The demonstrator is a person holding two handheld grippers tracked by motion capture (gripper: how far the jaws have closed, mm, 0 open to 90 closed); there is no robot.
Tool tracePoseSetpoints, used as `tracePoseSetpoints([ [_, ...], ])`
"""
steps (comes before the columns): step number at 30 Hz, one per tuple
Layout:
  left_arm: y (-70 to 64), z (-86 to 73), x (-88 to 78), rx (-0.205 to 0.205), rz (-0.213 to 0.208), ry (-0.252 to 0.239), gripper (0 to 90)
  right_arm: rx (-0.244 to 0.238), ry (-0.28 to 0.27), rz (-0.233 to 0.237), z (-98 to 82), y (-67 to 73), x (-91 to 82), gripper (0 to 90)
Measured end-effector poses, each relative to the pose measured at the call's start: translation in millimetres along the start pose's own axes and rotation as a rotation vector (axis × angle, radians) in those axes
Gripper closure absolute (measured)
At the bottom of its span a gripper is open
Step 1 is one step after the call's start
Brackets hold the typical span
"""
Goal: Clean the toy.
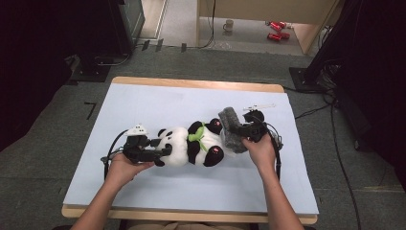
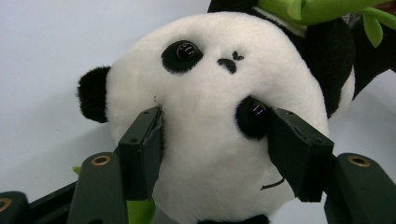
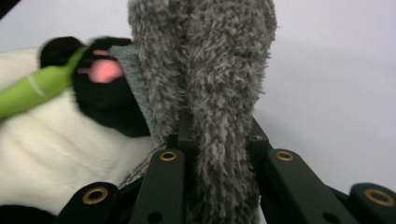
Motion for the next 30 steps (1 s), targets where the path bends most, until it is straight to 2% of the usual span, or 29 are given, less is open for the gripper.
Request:
tracePoseSetpoints([
  [4, 0.4, 0.2, -0.1, 0.008, -0.006, 0.003, 37.2, 0.012, -0.019, -0.009, 0.3, -4.1, -9.0, 76.1],
  [5, 0.5, 0.3, 0.2, 0.006, -0.009, 0.002, 37.1, 0.011, -0.045, -0.001, 3.9, -2.2, -18.5, 76.1],
  [7, 1.2, 0.7, 0.3, 0.01, -0.013, 0.005, 37.0, 0.003, -0.065, 0.011, 8.2, 3.0, -25.5, 76.1],
  [12, 1.3, 0.9, 0.4, 0.016, -0.011, 0.002, 36.7, -0.041, -0.108, 0.056, 20.5, 25.5, -37.3, 76.0],
  [16, 1.2, 2.0, 1.9, 0.01, -0.008, -0.012, 36.6, -0.09, -0.136, 0.122, 29.1, 50.5, -39.8, 75.9],
  [20, 1.7, 2.6, 3.0, 0.009, -0.005, -0.017, 36.5, -0.133, -0.137, 0.16, 32.0, 71.5, -32.5, 75.9],
  [23, 1.3, 2.4, 2.9, 0.012, -0.003, -0.016, 36.5, -0.165, -0.112, 0.169, 30.2, 83.2, -21.8, 75.9],
  [30, 0.4, 2.1, 3.5, 0.024, 0.005, -0.01, 37.0, -0.174, -0.029, 0.21, 18.1, 92.7, 4.5, 75.9],
])
Point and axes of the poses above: each handheld gripper's, and its own axes: x roughly forward along the jaws, z roughly out of its top, y roughly to its left, the point moved 7 cm from there along x, roughly forward along the jaws, and after that the axes turned 3 degrees about z, right-handed, at the moved point
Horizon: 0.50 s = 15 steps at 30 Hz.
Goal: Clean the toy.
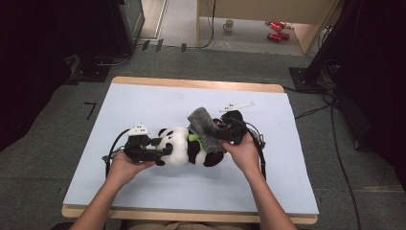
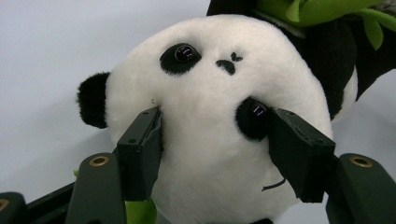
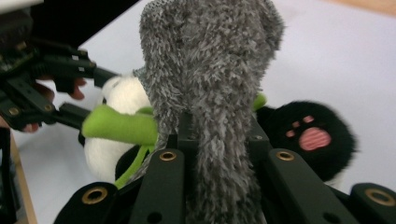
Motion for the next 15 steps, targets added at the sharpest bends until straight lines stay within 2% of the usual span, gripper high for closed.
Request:
tracePoseSetpoints([
  [3, -0.8, -0.6, 0.1, 0.005, 0.003, 0.004, 37.1, 0.012, 0.039, 0.019, -7.8, -2.2, 9.2, 75.5],
  [5, -1.3, -0.4, 0.4, -0.002, 0.002, 0.002, 37.2, 0.035, 0.034, 0.027, -10.5, -7.1, 9.2, 75.5],
  [6, -1.3, -0.4, 0.4, -0.002, 0.002, 0.002, 37.1, 0.035, 0.034, 0.027, -10.5, -7.1, 9.2, 75.5],
  [8, -1.4, -0.1, 1.0, -0.007, 0.002, 0.0, 37.2, 0.032, 0.033, 0.012, -17.4, -16.0, 10.6, 75.7],
  [12, -0.4, -0.3, 1.1, -0.015, -0.005, -0.009, 37.2, 0.074, 0.019, 0.04, -23.8, -26.2, 9.7, 76.1],
  [15, 0.4, -0.6, 1.1, -0.023, -0.012, -0.01, 37.2, 0.083, 0.015, 0.05, -26.9, -31.2, 7.9, 76.3],
])
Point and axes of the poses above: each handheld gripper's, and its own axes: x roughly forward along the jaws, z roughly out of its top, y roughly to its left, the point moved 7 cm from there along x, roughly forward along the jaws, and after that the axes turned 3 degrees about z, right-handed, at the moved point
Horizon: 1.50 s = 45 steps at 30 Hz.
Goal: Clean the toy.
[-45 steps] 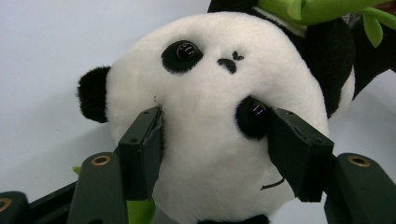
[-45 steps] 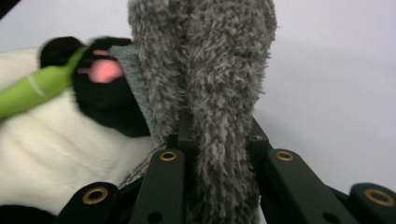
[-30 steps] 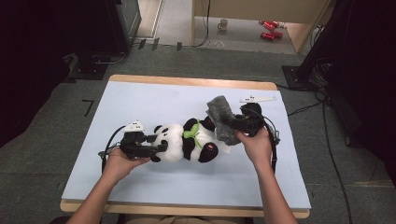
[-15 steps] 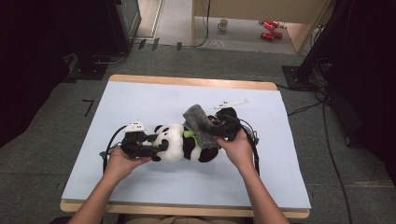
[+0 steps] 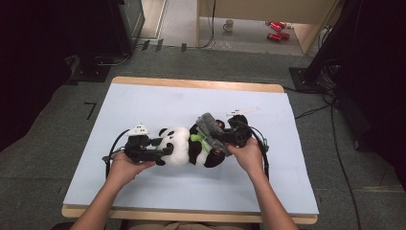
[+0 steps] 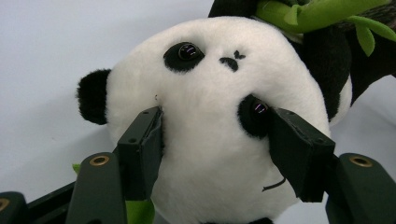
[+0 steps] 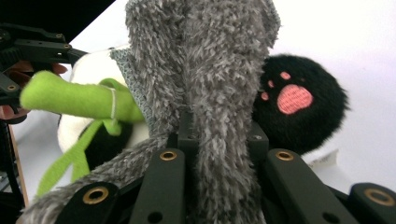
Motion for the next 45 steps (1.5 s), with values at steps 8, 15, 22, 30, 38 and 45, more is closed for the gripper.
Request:
tracePoseSetpoints([
  [8, 1.6, -0.4, 0.8, 0.0, -0.007, 0.003, 37.1, 0.017, 0.003, 0.014, -9.7, -7.6, -7.8, 76.6],
  [15, 2.9, 2.1, 1.8, -0.008, -0.013, 0.023, 37.1, 0.025, 0.003, -0.018, -25.9, -18.7, -18.7, 76.6],
  [22, 4.9, 4.1, 2.5, -0.01, -0.022, 0.018, 36.6, 0.052, 0.032, -0.054, -39.5, -29.4, -25.7, 76.1],
  [30, 7.2, 4.7, 2.8, -0.017, -0.025, 0.013, 36.0, 0.104, 0.03, -0.12, -39.1, -51.5, -56.7, 76.1],
  [38, 5.6, 3.6, 2.7, -0.012, -0.018, 0.006, 35.7, 0.078, -0.032, -0.106, -17.8, -39.4, -69.8, 75.8],
  [45, 3.2, 1.3, 1.9, 0.004, -0.004, -0.003, 35.7, 0.031, -0.067, -0.071, 7.3, -19.7, -71.2, 75.8],
])
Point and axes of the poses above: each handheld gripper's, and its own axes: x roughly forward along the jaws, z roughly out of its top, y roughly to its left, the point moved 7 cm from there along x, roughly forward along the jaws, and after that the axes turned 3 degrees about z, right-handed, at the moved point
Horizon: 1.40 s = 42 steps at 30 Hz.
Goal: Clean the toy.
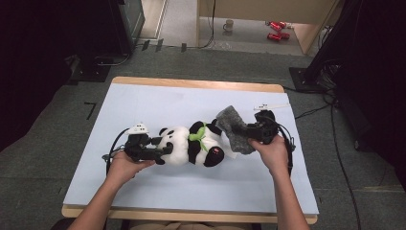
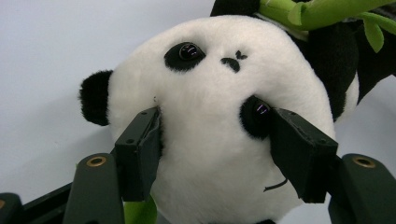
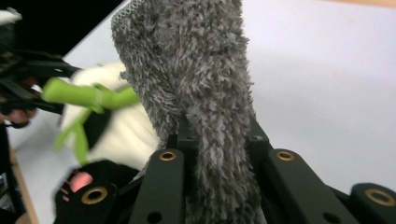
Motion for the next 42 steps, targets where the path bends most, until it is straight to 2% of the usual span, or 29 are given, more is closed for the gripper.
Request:
tracePoseSetpoints([
  [5, -0.3, -1.2, 0.1, 0.005, 0.008, -0.013, 35.8, -0.063, 0.001, 0.033, 13.1, 20.8, 13.1, 75.7],
  [6, -0.3, -1.2, 0.1, 0.005, 0.008, -0.013, 35.8, -0.063, 0.001, 0.033, 13.1, 20.8, 13.1, 75.7],
  [7, -1.0, -2.3, 0.0, 0.007, 0.013, -0.024, 35.9, -0.087, 0.009, 0.045, 17.6, 29.2, 18.9, 75.7],
  [12, -2.0, -4.3, 0.2, 0.0, 0.023, -0.046, 36.0, -0.121, 0.016, 0.073, 24.5, 43.2, 30.4, 75.7],
  [16, -4.0, -5.8, -0.7, 0.002, 0.041, -0.038, 36.6, -0.147, 0.042, 0.089, 23.7, 51.1, 44.2, 75.3],
  [19, -5.2, -6.6, -0.9, 0.001, 0.047, -0.035, 36.8, -0.163, 0.08, 0.1, 17.6, 55.2, 59.0, 75.3],
  [21, -5.2, -6.9, -0.9, 0.004, 0.051, -0.028, 36.9, -0.174, 0.114, 0.092, 11.7, 54.5, 68.2, 75.3],
  [22, -5.5, -7.1, -0.8, -0.002, 0.051, -0.024, 37.0, -0.173, 0.127, 0.084, 8.8, 53.3, 71.4, 75.1],
  [24, -5.4, -7.0, -0.7, -0.019, 0.048, -0.017, 37.1, -0.142, 0.117, 0.096, 6.6, 50.6, 72.3, 75.0],
  [29, -5.7, -6.0, 0.3, -0.025, 0.052, -0.014, 37.2, -0.08, 0.112, 0.114, 0.2, 42.1, 73.2, 74.9],
  [30, -5.7, -6.0, 0.3, -0.025, 0.052, -0.014, 37.3, -0.08, 0.112, 0.114, 0.2, 42.1, 73.2, 74.9],
  [33, -4.1, -5.1, 0.3, -0.062, 0.04, 0.01, 37.2, -0.063, 0.104, 0.1, -4.4, 35.9, 72.5, 75.5],
  [42, -1.2, -2.1, 1.7, -0.059, 0.017, 0.033, 37.1, -0.035, 0.093, 0.082, -17.8, 23.7, 64.6, 76.6],
])
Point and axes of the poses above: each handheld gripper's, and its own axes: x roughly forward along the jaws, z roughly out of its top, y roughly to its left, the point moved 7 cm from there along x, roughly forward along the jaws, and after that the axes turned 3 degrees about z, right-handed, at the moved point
